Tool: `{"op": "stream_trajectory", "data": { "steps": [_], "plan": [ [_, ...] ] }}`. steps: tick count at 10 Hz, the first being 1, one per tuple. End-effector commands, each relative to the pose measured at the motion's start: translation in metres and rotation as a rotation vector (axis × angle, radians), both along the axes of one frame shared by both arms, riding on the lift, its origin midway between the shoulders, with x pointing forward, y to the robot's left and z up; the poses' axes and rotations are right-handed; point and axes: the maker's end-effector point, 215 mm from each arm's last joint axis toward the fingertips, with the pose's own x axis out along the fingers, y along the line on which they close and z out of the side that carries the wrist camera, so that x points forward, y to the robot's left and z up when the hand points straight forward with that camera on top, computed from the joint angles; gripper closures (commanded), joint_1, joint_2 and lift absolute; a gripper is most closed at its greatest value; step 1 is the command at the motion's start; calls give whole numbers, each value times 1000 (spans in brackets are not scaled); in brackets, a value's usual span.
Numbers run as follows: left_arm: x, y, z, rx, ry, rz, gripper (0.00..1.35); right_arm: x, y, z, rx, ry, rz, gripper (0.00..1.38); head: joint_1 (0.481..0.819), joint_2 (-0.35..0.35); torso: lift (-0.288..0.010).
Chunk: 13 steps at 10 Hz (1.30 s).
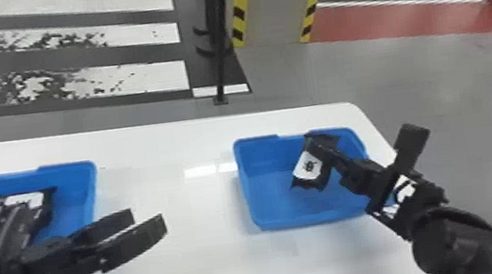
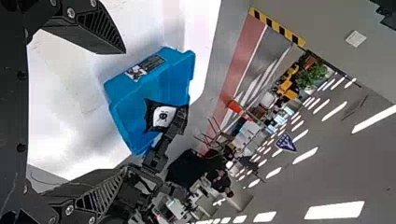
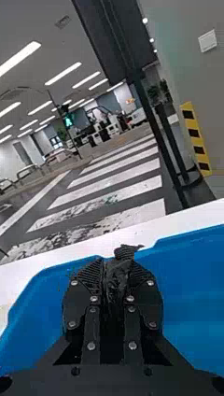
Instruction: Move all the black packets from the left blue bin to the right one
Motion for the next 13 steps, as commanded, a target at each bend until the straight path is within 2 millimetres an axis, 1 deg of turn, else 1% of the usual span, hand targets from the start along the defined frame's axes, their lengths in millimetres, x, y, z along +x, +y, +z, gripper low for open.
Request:
{"op": "stream_trajectory", "data": {
  "steps": [1,2,3,4,5,6,7,8,9,10,11,12,13],
  "plan": [
    [4,8,0,6,-6,20,153,1,-9,-12,-6,25,-19,601,695,-227,-139],
    [5,12,1,5,-6,29,153,-3,-9,-20,-8,40,-23,383,695,-229,-139],
    [4,14,1,4,-7,31,153,-9,-17,-21,-48,42,-39,257,695,-227,-139],
    [7,15,5,5,-21,37,150,-17,-37,-8,-132,1,-76,211,695,-227,-139],
    [12,22,10,15,-46,55,148,-34,-48,12,-215,-52,-112,199,695,-242,-139],
    [18,38,11,48,-70,92,148,-56,-44,40,-272,-116,-136,199,695,-258,-139],
    [24,64,10,95,-86,146,147,-80,-36,56,-313,-156,-146,200,695,-259,-139],
    [25,88,4,120,-75,193,148,-96,-19,61,-303,-192,-142,202,695,-238,-139],
    [24,104,-2,143,-60,221,153,-118,-4,70,-317,-211,-155,206,695,-195,-139],
    [23,113,-7,158,-52,240,153,-136,4,80,-324,-225,-166,214,695,-155,-139],
    [25,133,-13,197,-45,282,153,-154,8,88,-325,-241,-167,214,695,-138,-139],
    [28,161,-17,243,-40,342,151,-173,14,99,-336,-245,-169,214,695,-105,-139],
    [30,186,-22,292,-32,392,148,-184,19,96,-319,-224,-174,214,695,-69,-139]
  ]
}}
